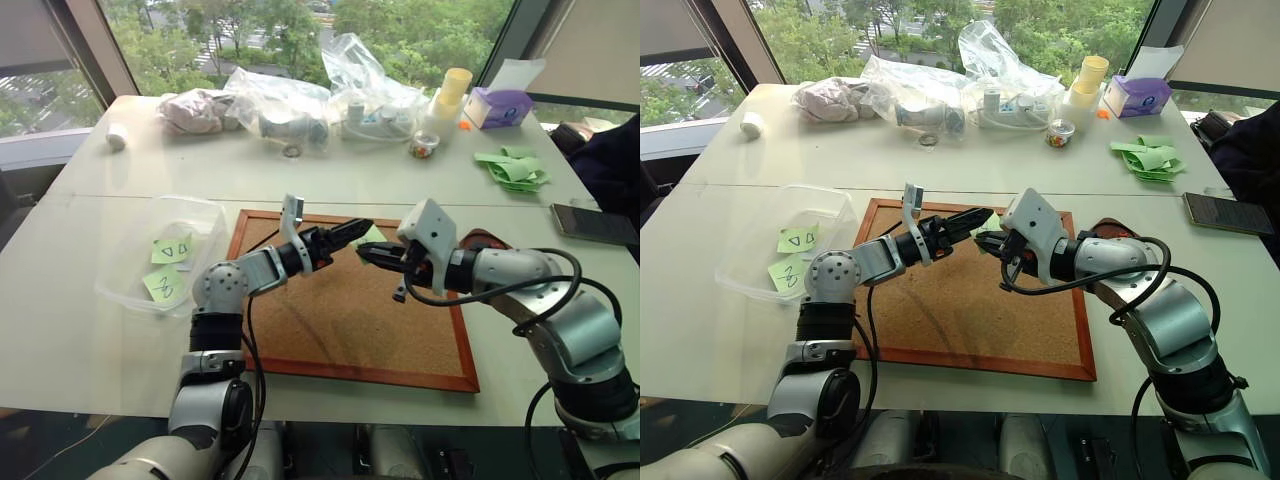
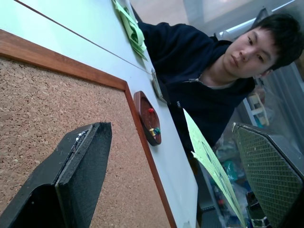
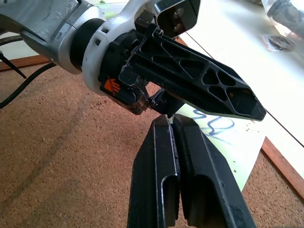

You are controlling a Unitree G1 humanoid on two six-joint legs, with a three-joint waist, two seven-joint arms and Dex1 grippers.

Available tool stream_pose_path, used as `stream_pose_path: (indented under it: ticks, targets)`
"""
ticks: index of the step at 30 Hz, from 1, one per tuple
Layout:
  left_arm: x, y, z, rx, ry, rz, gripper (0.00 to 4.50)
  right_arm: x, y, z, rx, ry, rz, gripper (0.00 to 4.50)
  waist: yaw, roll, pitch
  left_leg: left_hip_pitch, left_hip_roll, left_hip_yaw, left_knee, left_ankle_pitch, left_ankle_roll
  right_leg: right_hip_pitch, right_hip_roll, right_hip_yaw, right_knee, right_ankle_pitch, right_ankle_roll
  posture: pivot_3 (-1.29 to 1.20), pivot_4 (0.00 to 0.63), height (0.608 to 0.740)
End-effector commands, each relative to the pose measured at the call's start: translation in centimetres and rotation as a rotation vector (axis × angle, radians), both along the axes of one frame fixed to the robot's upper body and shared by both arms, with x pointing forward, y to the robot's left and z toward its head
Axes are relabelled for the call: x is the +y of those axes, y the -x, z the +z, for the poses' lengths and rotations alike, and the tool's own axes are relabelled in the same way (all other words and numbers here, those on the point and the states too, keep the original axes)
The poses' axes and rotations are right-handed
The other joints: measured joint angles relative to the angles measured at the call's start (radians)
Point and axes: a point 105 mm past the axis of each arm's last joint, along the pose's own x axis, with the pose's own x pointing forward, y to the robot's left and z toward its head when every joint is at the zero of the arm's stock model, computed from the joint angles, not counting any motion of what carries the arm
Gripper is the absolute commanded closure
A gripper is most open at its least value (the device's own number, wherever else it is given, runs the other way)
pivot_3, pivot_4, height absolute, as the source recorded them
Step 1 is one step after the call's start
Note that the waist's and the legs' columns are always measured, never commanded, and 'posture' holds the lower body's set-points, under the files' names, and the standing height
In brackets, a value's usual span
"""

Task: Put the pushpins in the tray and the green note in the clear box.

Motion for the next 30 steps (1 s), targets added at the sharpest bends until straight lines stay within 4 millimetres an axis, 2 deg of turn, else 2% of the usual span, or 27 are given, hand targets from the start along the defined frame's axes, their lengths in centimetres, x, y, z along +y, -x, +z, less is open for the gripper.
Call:
stream_pose_path:
  ticks: [1, 7, 8, 12, 15, 20, 23, 28, 30]
  targets:
    - [-0.4, 0.6, 0.7, -0.007, 0.029, -0.035, 1.31, 0.3, 0.5, 1.2, -0.052, -0.006, 0.020, 4.50, -0.001, 0.000, 0.000, 0.000, 0.000, 0.000, 0.000, 0.000, 0.000, 0.000, 0.000, 0.000, 0.000, 0.000, 0.000, 0.00, 0.150, 0.740]
    - [0.2, 0.5, 0.7, -0.022, -0.005, -0.034, 4.37, 0.1, 0.2, 1.3, -0.059, -0.004, 0.006, 4.50, -0.001, 0.000, 0.000, 0.000, 0.000, 0.000, 0.000, 0.000, 0.000, 0.000, 0.000, 0.000, 0.000, 0.000, 0.000, 0.00, 0.150, 0.740]
    - [0.4, 0.4, 0.6, -0.029, -0.020, -0.027, 4.48, 0.0, 0.2, 1.4, -0.062, -0.004, 0.002, 4.50, -0.002, 0.000, 0.000, 0.000, 0.000, 0.000, 0.000, 0.000, 0.000, 0.000, 0.000, 0.000, 0.000, 0.000, 0.000, 0.00, 0.150, 0.740]
    - [1.4, 0.1, 0.2, -0.122, -0.137, -0.006, 4.48, -0.9, -0.1, 2.2, -0.083, -0.012, -0.031, 4.50, -0.002, 0.000, 0.000, 0.000, 0.000, 0.000, 0.000, 0.000, 0.000, 0.000, 0.000, 0.000, 0.000, 0.000, 0.000, 0.00, 0.150, 0.740]
    - [2.3, -0.3, -0.8, -0.225, -0.277, 0.023, 4.48, -2.2, -0.2, 3.1, -0.096, -0.026, -0.070, 4.50, -0.001, 0.000, 0.000, 0.000, 0.000, 0.000, 0.000, 0.000, 0.000, 0.000, 0.000, 0.000, 0.000, 0.000, 0.000, 0.00, 0.150, 0.740]
    - [3.9, -0.7, -1.5, -0.351, -0.389, 0.061, 4.48, -7.0, -0.9, 5.2, -0.106, -0.147, -0.262, 4.50, 0.006, 0.000, 0.000, 0.000, 0.000, 0.001, 0.000, 0.000, 0.000, 0.000, 0.000, 0.000, 0.000, 0.000, 0.000, 0.00, 0.150, 0.740]
    - [4.2, -0.6, -0.8, -0.400, -0.381, 0.065, 4.48, -10.2, -1.5, 4.3, -0.068, -0.191, -0.397, 4.50, 0.015, 0.000, 0.000, 0.000, 0.000, 0.001, 0.000, 0.000, 0.000, 0.000, 0.000, 0.000, 0.000, 0.000, 0.000, 0.00, 0.150, 0.740]
    - [4.2, -0.1, 0.6, -0.485, -0.369, 0.049, 4.48, -15.4, -2.8, 0.2, 0.014, -0.155, -0.629, 4.50, 0.020, 0.000, 0.000, 0.000, 0.000, 0.001, 0.000, 0.000, 0.000, 0.000, 0.000, 0.000, 0.000, 0.000, 0.000, 0.00, 0.150, 0.740]
    - [4.1, 0.1, 1.0, -0.498, -0.357, 0.044, 4.48, -16.8, -3.4, -1.2, 0.038, -0.150, -0.696, 4.50, 0.019, 0.000, 0.000, 0.000, 0.000, 0.001, 0.000, 0.000, 0.000, 0.000, 0.000, 0.000, 0.000, 0.000, 0.000, 0.00, 0.150, 0.740]
